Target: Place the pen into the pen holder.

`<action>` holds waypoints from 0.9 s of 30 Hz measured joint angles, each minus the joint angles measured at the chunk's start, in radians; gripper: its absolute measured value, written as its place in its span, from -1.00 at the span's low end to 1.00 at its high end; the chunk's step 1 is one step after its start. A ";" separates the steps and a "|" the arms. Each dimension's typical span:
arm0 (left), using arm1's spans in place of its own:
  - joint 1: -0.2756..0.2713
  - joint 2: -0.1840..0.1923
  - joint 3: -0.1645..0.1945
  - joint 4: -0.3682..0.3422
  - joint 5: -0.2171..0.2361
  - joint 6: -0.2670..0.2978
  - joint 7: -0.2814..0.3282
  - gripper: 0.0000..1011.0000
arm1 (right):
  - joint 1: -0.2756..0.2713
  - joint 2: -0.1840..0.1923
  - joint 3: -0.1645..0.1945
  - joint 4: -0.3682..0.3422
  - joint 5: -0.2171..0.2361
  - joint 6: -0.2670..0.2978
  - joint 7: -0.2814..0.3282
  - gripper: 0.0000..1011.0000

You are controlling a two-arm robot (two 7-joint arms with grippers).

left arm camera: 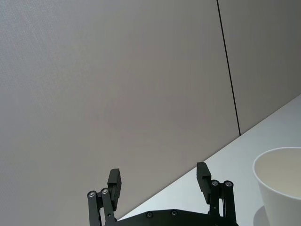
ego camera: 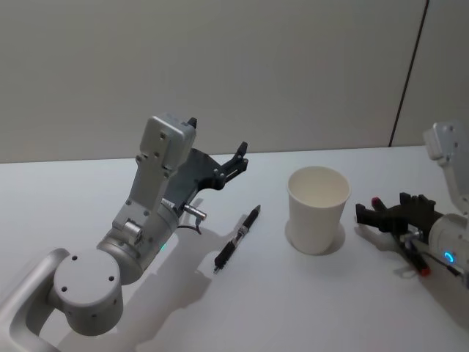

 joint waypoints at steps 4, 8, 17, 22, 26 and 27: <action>0.000 0.000 0.000 0.000 0.000 0.000 0.000 0.98 | 0.000 -0.006 -0.003 0.011 -0.003 -0.005 -0.006 0.98; 0.000 0.000 0.000 0.000 0.000 0.000 0.000 0.98 | -0.001 -0.011 -0.005 0.020 -0.003 -0.009 -0.014 0.98; 0.000 0.000 0.000 0.000 0.000 0.000 0.000 0.98 | -0.003 -0.020 -0.006 0.034 0.003 -0.014 -0.033 0.98; 0.000 0.000 0.000 0.000 0.000 0.000 0.000 0.98 | -0.004 -0.023 -0.005 0.037 0.005 -0.017 -0.041 0.91; 0.000 0.000 0.000 0.000 0.000 0.000 0.000 0.98 | -0.005 -0.024 -0.005 0.039 0.006 -0.018 -0.044 0.72; 0.000 0.000 0.000 0.000 0.000 0.000 0.000 0.98 | -0.005 -0.024 -0.005 0.039 0.006 -0.018 -0.045 0.68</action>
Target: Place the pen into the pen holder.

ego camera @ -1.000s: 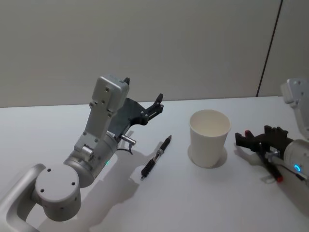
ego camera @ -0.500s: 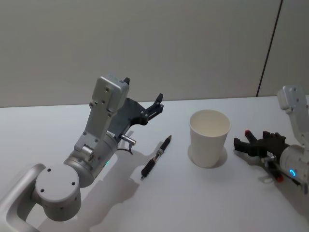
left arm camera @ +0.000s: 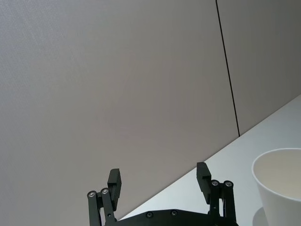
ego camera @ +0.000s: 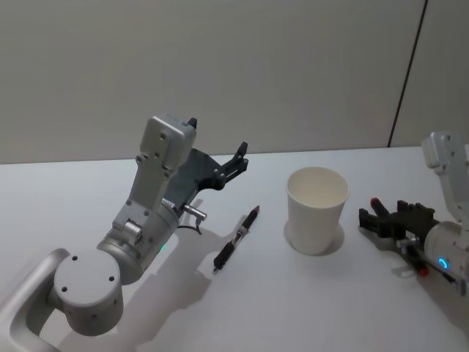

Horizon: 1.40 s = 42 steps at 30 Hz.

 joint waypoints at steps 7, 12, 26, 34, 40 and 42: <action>0.000 0.000 0.000 0.000 0.000 0.000 0.000 0.98 | 0.000 -0.002 0.001 0.002 0.002 0.000 -0.003 0.56; 0.000 0.000 0.000 0.000 0.000 0.000 0.000 0.98 | -0.001 -0.002 0.001 0.003 0.003 -0.001 -0.004 0.51; 0.000 0.000 0.000 0.000 0.000 0.000 0.000 0.98 | -0.001 -0.003 0.000 0.004 0.005 -0.001 -0.006 0.33; 0.000 0.000 0.000 0.000 0.000 0.000 0.000 0.98 | -0.001 -0.004 -0.001 0.005 0.005 -0.001 -0.006 0.21; 0.000 0.000 0.000 0.000 0.000 0.000 0.000 0.98 | -0.001 -0.004 -0.001 0.005 0.005 -0.001 -0.006 0.12; 0.000 0.000 0.000 0.000 0.000 0.000 0.000 0.98 | -0.001 -0.004 -0.001 0.005 0.005 -0.001 -0.006 0.11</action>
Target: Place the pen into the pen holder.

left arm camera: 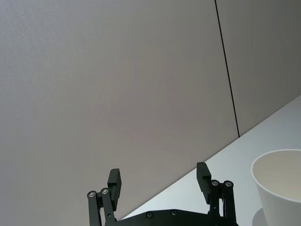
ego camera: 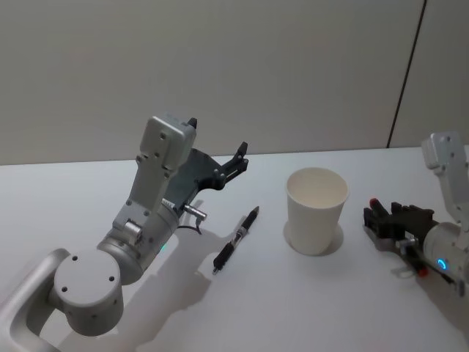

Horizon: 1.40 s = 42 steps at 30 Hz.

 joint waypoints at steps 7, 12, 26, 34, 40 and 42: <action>0.000 0.000 0.000 0.000 0.000 0.000 0.000 0.98 | 0.000 0.000 0.000 0.000 0.000 0.000 0.000 0.01; 0.000 0.000 0.000 0.000 0.000 0.000 0.000 0.98 | 0.000 0.000 0.000 0.001 0.000 0.000 0.000 -0.04; 0.000 0.000 0.000 0.000 0.000 0.000 0.000 0.98 | -0.001 0.000 0.000 0.001 0.000 0.001 0.000 -0.23; 0.000 0.000 0.000 0.000 0.000 0.000 0.000 0.98 | -0.001 0.000 0.000 0.001 0.000 0.002 0.000 -0.35; 0.000 0.000 0.000 0.000 0.000 0.000 0.000 0.98 | -0.001 0.000 0.000 0.001 0.000 0.002 0.000 -0.42; 0.000 0.000 0.000 0.000 0.000 0.000 0.000 0.98 | 0.000 0.000 0.000 0.001 0.000 0.002 0.000 -0.45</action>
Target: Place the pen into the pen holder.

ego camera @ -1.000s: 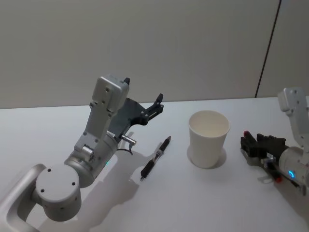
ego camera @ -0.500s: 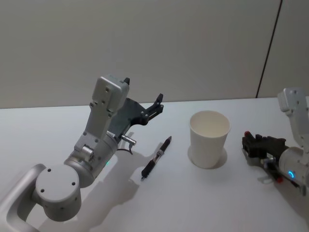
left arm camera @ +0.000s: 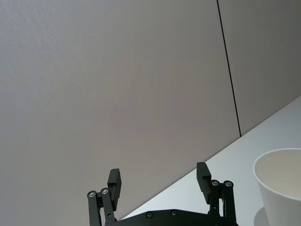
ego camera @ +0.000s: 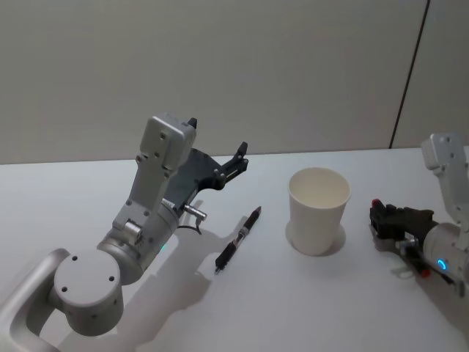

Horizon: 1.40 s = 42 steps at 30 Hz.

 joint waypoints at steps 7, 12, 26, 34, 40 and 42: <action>0.000 0.000 0.000 0.000 0.000 0.000 0.000 0.98 | 0.000 0.000 0.000 0.000 0.000 0.000 0.000 -0.55; 0.000 0.000 0.000 0.000 0.000 0.000 0.000 0.98 | 0.000 0.000 0.000 0.000 0.000 0.000 0.000 -0.60; 0.000 0.000 0.000 0.000 0.000 0.000 0.000 0.98 | 0.000 0.000 0.000 0.000 0.000 0.000 0.000 -0.63; 0.000 0.000 0.000 0.000 0.000 0.000 0.000 0.98 | 0.004 -0.003 -0.004 0.003 -0.018 -0.015 0.003 -0.63; 0.000 0.000 0.000 0.000 0.000 0.000 0.000 0.98 | 0.011 -0.007 -0.006 -0.006 -0.043 -0.049 0.004 -0.63; 0.000 0.000 0.000 0.000 0.000 0.000 0.000 0.98 | 0.014 -0.008 -0.006 -0.012 -0.052 -0.064 0.003 -0.63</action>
